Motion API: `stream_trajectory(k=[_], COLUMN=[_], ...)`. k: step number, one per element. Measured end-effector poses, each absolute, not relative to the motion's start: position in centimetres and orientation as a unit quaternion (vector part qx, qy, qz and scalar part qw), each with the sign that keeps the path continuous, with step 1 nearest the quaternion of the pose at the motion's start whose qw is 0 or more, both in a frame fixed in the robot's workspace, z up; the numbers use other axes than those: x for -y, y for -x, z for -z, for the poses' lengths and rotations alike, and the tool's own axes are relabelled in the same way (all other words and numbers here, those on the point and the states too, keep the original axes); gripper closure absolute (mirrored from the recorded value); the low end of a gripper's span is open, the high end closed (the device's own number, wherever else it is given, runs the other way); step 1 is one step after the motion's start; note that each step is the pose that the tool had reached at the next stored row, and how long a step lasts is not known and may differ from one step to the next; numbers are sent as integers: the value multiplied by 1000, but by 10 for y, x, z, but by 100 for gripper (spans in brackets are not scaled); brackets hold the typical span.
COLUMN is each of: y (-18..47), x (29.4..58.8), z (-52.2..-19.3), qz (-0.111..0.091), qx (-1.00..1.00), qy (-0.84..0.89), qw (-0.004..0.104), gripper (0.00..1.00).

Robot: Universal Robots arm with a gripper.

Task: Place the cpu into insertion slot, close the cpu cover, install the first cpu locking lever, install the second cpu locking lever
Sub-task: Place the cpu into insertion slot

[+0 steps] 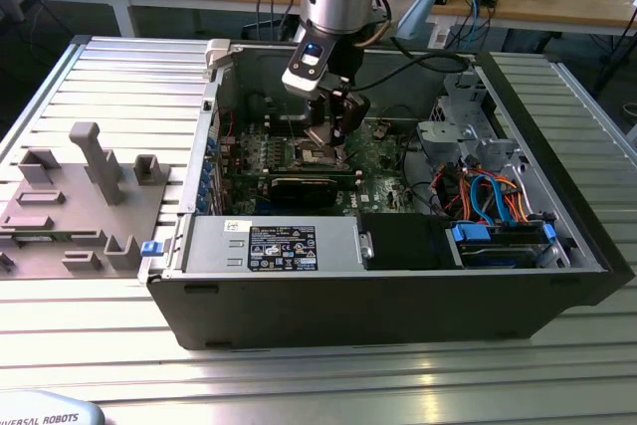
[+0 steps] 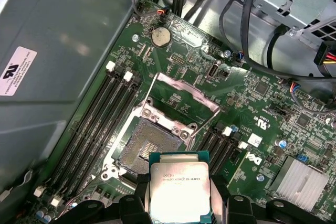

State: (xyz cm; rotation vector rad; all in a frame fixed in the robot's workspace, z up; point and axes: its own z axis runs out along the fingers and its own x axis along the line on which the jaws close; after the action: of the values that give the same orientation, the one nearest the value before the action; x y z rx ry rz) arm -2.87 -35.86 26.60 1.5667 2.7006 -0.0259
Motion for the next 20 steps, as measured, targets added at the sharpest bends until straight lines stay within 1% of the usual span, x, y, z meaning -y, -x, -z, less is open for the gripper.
stream_trajectory(k=[2,20], y=[29,29], x=[359,359], z=[-260,-259], qz=[9,9], qx=[-861,-854], qy=[-509,-521], qw=[10,10], gripper=[46,46])
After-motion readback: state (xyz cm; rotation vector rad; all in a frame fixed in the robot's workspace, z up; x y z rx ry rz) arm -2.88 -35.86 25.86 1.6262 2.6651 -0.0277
